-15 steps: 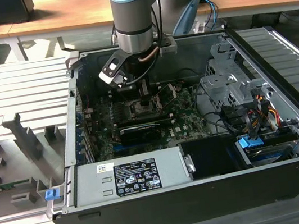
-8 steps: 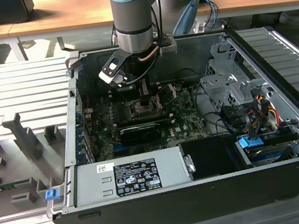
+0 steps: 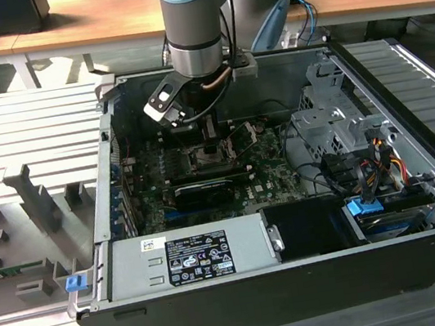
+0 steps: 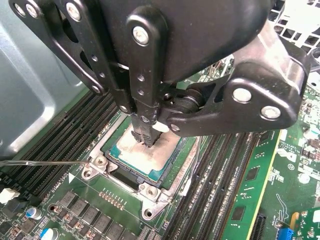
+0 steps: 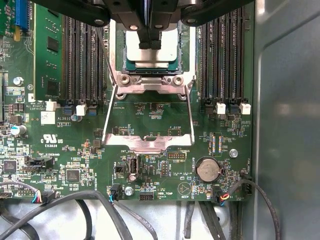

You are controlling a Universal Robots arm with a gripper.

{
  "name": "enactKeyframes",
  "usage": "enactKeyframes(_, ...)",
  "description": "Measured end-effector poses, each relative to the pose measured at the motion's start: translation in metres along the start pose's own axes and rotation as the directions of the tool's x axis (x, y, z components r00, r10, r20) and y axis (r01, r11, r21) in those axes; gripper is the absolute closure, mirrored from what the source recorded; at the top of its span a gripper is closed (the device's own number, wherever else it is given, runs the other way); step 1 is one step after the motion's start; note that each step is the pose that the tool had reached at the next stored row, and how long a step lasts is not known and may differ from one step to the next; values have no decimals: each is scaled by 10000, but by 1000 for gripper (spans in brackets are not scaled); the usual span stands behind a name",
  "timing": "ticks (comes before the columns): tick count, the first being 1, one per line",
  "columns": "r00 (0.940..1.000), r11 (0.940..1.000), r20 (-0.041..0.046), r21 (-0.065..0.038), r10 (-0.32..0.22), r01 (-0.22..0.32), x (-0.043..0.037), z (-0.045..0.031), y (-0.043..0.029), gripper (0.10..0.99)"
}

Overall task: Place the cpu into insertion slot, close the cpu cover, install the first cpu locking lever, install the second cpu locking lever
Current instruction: 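Close the cpu cover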

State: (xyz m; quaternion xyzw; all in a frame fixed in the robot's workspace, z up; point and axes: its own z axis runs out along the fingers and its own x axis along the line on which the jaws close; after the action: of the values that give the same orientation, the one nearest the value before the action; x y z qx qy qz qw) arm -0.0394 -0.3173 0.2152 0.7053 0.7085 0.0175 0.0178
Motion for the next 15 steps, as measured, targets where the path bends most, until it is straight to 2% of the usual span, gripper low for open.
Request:
enactKeyframes(1,10000,10000,1,22,0,0,-1,-1,11,980)
enactKeyframes(2,10000,10000,0,100,-1,1,0,2,59,980)
enactKeyframes(4,10000,9999,0,147,1,-1,-1,4,101,980)
enactKeyframes(12,10000,9999,14,158,0,0,-1,-22,128,980)
enactKeyframes(15,10000,9999,16,159,0,0,-1,-20,168,980)
